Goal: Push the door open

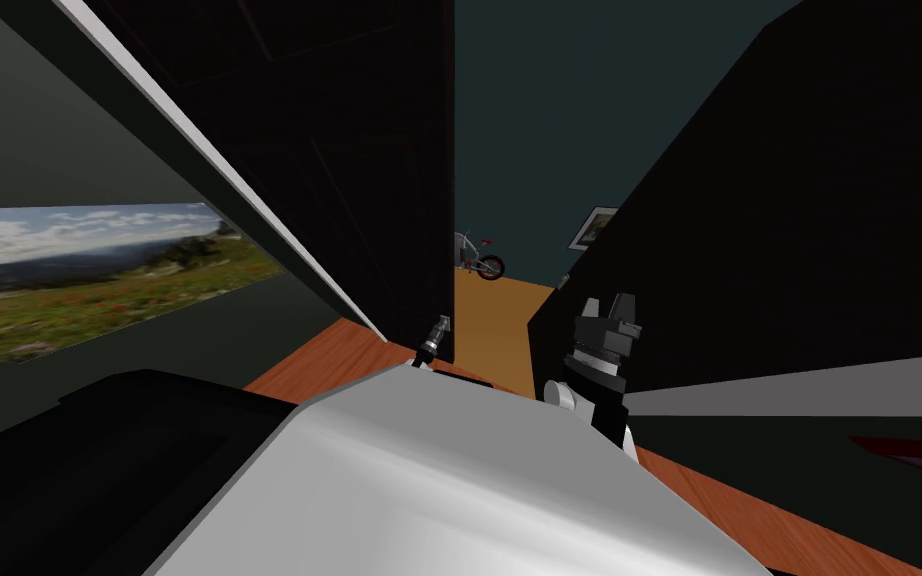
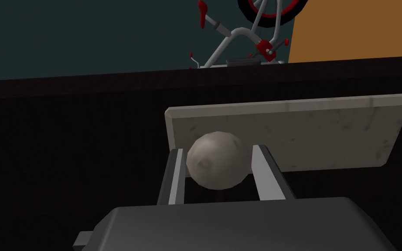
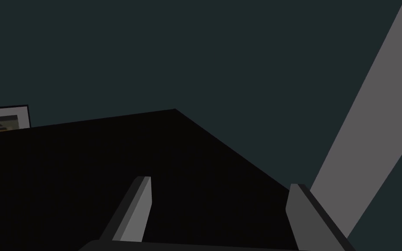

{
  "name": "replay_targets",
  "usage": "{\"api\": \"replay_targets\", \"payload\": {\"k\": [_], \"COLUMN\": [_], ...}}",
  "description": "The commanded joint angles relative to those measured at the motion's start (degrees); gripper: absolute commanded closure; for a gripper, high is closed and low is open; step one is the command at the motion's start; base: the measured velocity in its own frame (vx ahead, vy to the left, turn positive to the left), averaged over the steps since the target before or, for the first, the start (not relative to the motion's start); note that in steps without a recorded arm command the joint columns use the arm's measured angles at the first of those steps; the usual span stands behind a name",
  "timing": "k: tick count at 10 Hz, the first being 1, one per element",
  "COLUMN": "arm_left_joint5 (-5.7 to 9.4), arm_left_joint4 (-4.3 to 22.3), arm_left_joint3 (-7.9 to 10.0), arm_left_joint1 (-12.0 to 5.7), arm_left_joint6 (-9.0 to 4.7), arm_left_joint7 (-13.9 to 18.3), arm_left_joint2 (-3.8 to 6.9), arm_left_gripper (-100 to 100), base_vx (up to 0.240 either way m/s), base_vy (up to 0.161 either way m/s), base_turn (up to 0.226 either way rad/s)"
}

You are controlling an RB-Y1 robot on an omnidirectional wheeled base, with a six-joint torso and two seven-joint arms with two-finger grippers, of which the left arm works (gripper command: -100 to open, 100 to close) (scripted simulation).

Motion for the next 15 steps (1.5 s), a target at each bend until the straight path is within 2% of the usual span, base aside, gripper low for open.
{"api": "replay_targets", "payload": {"k": [1, 2, 6, 11, 12, 15], "arm_left_joint5": [0.02, 0.34, 1.09, 2.42, 2.3, 2.54], "arm_left_joint4": [-0.08, 0.21, 0.62, 1.36, 0.39, -0.13], "arm_left_joint3": [0.02, 0.83, 2.67, 5.92, 5.27, 5.29], "arm_left_joint1": [-0.02, -0.13, -0.47, -1.07, -0.4, 0.2], "arm_left_joint6": [-0.13, -0.02, -0.08, -0.19, 0.25, 0.11], "arm_left_joint7": [0.02, -0.25, -0.8, -1.79, -1.62, -1.55], "arm_left_joint2": [0.0, 0.53, 1.36, 2.17, 1.7, 1.29], "arm_left_gripper": [100, 100, 100, 100, -100, -100], "base_vx": [0.0, 0.088, 0.156, 0.188, -0.023, -0.194], "base_vy": [0.0, -0.05, -0.062, -0.057, -0.06, -0.052], "base_turn": [0.0, 0.02, 0.04, 0.076, 0.073, 0.034]}}
